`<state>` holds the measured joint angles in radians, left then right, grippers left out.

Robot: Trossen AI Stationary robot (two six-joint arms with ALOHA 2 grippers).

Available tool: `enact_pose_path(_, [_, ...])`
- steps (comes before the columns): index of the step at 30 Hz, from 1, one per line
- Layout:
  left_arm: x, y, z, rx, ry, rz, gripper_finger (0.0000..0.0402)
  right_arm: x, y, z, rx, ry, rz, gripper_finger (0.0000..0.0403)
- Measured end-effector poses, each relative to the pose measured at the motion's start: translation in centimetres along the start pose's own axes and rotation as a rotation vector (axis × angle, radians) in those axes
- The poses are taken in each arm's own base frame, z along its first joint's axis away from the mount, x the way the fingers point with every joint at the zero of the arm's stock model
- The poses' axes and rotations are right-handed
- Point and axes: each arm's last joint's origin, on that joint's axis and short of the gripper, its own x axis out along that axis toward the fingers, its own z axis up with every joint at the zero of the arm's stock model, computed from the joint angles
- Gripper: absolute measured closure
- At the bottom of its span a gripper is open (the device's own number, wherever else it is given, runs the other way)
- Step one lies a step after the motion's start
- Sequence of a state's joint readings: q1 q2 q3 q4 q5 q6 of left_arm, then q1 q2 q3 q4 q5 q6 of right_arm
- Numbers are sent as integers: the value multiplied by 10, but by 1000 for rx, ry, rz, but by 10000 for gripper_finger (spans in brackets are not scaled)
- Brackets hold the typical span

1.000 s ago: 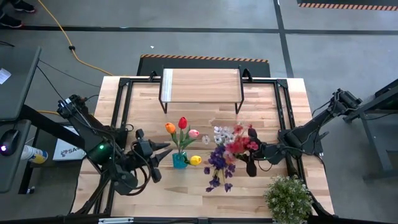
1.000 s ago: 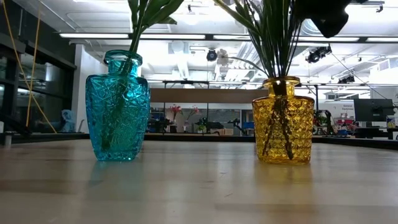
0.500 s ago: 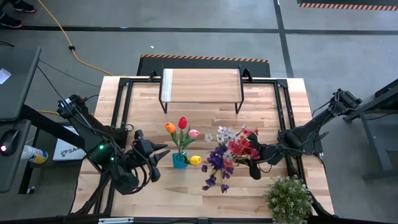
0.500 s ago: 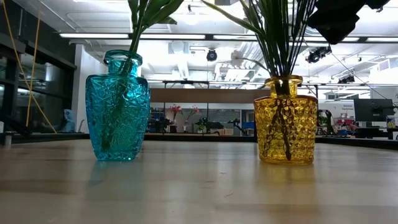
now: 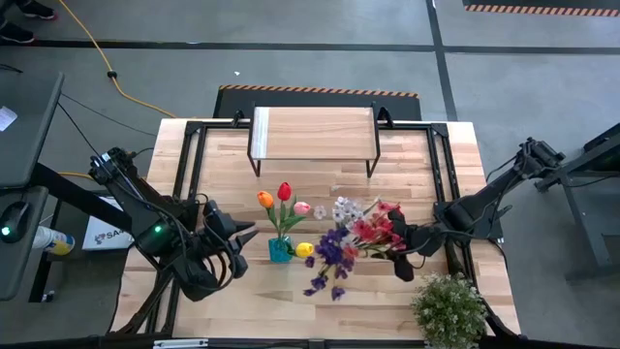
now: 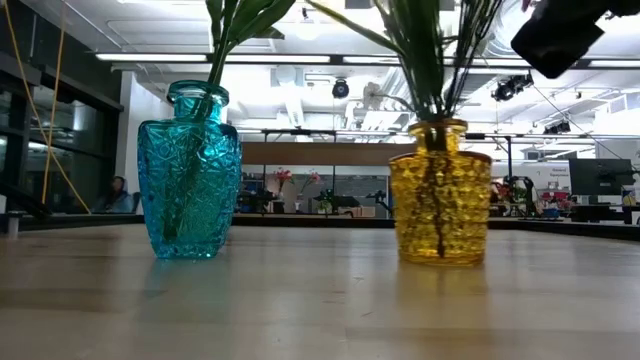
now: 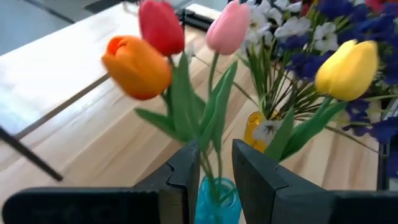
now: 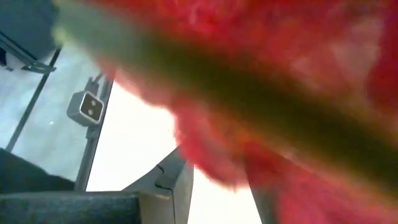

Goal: Pick and place flowers into a vace then onto a shelf
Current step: Put the red flowers into the yellow vase

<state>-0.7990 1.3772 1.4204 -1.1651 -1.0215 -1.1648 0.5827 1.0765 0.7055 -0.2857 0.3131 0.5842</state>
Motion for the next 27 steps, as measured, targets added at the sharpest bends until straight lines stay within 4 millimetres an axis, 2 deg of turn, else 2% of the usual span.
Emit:
enact_pose_path(10, [0,7,-3,-21,33,39,273,-1,0,-3,23,53,38,272])
enact_pose_path(27, [0,7,-3,-22,33,40,273,-2,2,-7,38,159,135,272])
